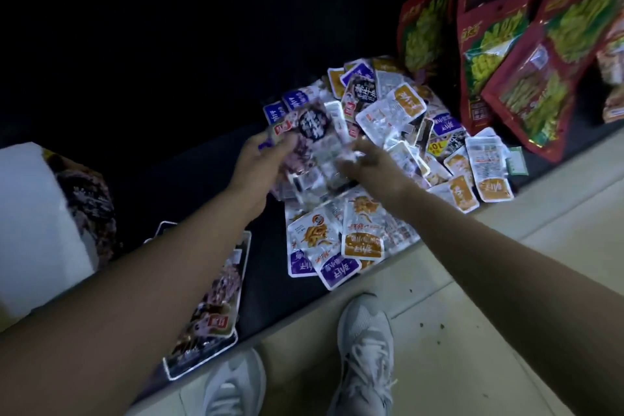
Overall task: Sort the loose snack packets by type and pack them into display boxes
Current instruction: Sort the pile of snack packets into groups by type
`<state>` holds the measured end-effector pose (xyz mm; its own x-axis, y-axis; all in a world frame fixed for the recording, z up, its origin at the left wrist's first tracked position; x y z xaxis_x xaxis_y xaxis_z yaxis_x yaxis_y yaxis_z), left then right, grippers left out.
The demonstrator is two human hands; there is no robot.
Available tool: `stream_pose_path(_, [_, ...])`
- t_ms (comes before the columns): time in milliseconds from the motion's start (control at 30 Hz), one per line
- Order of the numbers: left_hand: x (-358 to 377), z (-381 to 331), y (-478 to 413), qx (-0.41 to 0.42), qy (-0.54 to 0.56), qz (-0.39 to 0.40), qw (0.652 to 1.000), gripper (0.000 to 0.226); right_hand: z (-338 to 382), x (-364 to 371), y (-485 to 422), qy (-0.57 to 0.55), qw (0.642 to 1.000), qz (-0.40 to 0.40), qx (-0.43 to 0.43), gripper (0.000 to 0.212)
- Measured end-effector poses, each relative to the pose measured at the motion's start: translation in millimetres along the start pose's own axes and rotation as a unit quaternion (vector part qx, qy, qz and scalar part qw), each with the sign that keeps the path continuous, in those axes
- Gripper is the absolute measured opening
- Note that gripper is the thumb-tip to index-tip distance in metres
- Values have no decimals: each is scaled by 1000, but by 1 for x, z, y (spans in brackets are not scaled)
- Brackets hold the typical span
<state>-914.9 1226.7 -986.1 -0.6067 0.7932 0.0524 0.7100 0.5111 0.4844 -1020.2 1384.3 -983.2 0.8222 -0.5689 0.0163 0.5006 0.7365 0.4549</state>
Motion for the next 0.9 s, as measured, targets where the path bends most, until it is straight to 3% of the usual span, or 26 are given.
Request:
stream_pose_path(33, [-9, -2, 9, 0, -28, -27, 999, 23, -4, 14, 2, 18, 999, 28, 15, 7])
stream_pose_path(167, [-64, 8, 43, -41, -208, -56, 976, 46, -21, 66, 3, 207, 977, 53, 14, 13])
stream_pose_path(233, [-95, 19, 58, -61, -289, -60, 954, 50, -30, 86, 5, 348, 936, 41, -41, 37])
stream_pose_path(333, [-128, 35, 80, -85, -426, -89, 896, 55, -36, 112, 13, 507, 858, 58, -62, 56])
stream_pose_path(433, [-139, 48, 95, -116, -553, -106, 818, 70, -50, 121, 15, 588, 803, 98, -23, 68])
stream_pose_path(500, [-135, 54, 101, -75, -682, -92, 722, 82, -57, 119, 15, 592, 799, 105, -21, 69])
stream_pose_path(533, [-129, 56, 101, -26, -718, -69, 692, 83, -59, 116, 15, 580, 808, 101, -31, 68])
stream_pose_path(633, [-105, 65, 94, 79, -703, 107, 698, 66, -57, 104, 17, 535, 836, 62, -104, 64])
stream_pose_path(700, [-90, 74, 92, 87, -700, 212, 676, 57, -57, 92, 20, 531, 834, 22, -147, 61])
stream_pose_path(767, [-86, 81, 89, 103, -716, 229, 651, 51, -57, 77, 21, 539, 828, -30, -148, 63])
stream_pose_path(900, [-94, 80, 84, 142, -743, 174, 630, 28, -60, 45, 21, 581, 809, -88, -39, 72])
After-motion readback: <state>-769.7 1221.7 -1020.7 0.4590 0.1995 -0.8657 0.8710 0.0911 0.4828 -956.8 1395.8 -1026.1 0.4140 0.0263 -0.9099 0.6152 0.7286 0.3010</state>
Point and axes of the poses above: each hand's wrist, its own y-axis away from the middle knuckle, its own x-axis out of the palm, z = x × y, the point moved 1 cm from there along -y, towards the middle knuckle, and after that the axes turned 5 degrees about z, right-handed, at the moved point
